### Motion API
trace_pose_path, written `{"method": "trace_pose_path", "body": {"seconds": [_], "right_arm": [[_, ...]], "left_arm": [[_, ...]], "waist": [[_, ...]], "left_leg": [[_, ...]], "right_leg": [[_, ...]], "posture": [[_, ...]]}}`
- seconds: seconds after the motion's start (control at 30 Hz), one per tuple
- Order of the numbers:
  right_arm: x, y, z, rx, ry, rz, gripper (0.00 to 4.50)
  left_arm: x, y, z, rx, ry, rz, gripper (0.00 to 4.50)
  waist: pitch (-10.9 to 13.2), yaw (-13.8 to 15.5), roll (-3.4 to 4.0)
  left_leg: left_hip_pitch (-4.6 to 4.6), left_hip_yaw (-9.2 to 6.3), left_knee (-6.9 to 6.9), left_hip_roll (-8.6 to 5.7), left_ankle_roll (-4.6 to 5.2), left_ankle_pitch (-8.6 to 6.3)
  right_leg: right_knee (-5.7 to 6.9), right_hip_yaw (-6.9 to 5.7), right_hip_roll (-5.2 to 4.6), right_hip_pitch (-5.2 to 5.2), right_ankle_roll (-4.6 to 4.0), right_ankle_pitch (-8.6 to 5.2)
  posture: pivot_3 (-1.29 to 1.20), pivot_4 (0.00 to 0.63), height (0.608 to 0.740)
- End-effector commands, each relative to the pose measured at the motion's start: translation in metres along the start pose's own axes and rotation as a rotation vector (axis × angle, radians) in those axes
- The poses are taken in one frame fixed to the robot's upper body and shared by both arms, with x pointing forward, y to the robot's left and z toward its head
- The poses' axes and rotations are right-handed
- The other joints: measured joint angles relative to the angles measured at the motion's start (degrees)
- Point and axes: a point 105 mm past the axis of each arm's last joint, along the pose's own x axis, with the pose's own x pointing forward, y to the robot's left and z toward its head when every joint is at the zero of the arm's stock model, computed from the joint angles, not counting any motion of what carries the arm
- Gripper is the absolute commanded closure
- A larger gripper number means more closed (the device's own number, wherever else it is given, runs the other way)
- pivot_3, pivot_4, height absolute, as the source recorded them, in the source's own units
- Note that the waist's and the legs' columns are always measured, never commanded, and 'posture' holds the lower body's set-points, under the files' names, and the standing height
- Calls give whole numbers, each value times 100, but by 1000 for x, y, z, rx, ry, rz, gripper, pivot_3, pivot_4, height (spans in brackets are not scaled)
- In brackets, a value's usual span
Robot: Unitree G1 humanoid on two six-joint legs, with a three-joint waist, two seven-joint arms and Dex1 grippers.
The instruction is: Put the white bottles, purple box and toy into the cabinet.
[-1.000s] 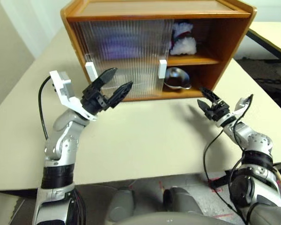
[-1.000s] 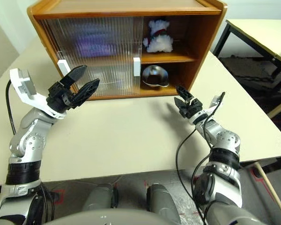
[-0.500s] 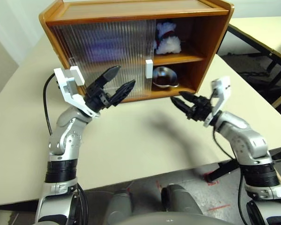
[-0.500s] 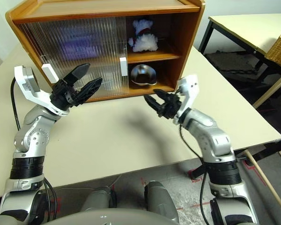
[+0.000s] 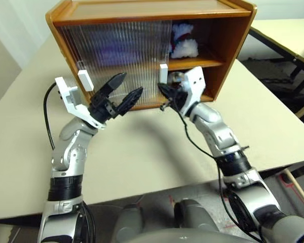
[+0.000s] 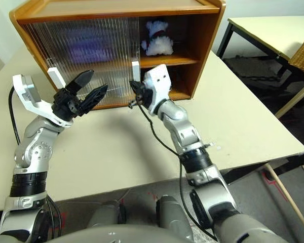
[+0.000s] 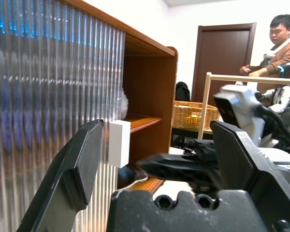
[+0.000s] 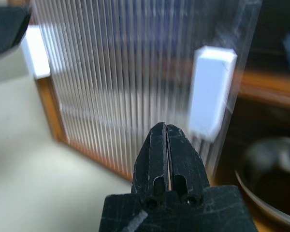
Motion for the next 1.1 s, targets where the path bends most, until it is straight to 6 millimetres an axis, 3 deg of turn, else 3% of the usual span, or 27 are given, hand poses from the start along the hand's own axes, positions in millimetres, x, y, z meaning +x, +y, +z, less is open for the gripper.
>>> {"method": "trace_pose_path", "body": {"seconds": [0.03, 0.17, 0.3, 0.43, 0.83, 1.1], "right_arm": [[11, -9, -3, -36, -5, -74, 4459], [21, -19, -1, -94, -20, -184, 4459], [18, -32, -3, -179, -4, -324, 4459], [7, -44, -4, -277, 4, -453, 4459], [-36, -87, -12, -317, 58, -785, 4459], [-67, -133, -17, -409, 113, -1017, 4459]], "left_arm": [[-1, -2, 1, 21, 2, 4, 0], [-1, -2, 2, 26, -2, 9, 0], [-2, -2, 3, 29, -2, 12, 0], [-2, -3, 3, 29, -2, 12, 0], [2, -6, -1, 8, 1, -14, 0], [4, -5, -1, 7, 1, -25, 0]], "waist": [[0, 72, 0], [-1, 137, -1], [-1, 224, -2], [-2, 247, -4], [-4, 204, -5], [-4, 202, -5]], "left_leg": [[1, 0, 1, 0, 0, 0], [-3, 1, 1, -1, 0, 0], [-6, 3, -3, 2, -1, 0], [-17, 4, -1, 4, -1, 0], [-16, 8, 4, -10, 0, 6], [-18, 8, 1, -13, 0, 6]], "right_leg": [[0, 0, -1, 0, 0, 0], [1, -1, -7, -7, -11, 6], [1, 1, -8, -14, -13, 7], [9, 3, -15, -27, -18, 10], [8, 5, -16, -27, -4, 10], [6, 8, -14, -28, -8, 7]], "posture": [[151, 0, 740], [163, 0, 740], [165, 0, 740], [161, 0, 740], [122, 0, 740], [117, 0, 740]]}}
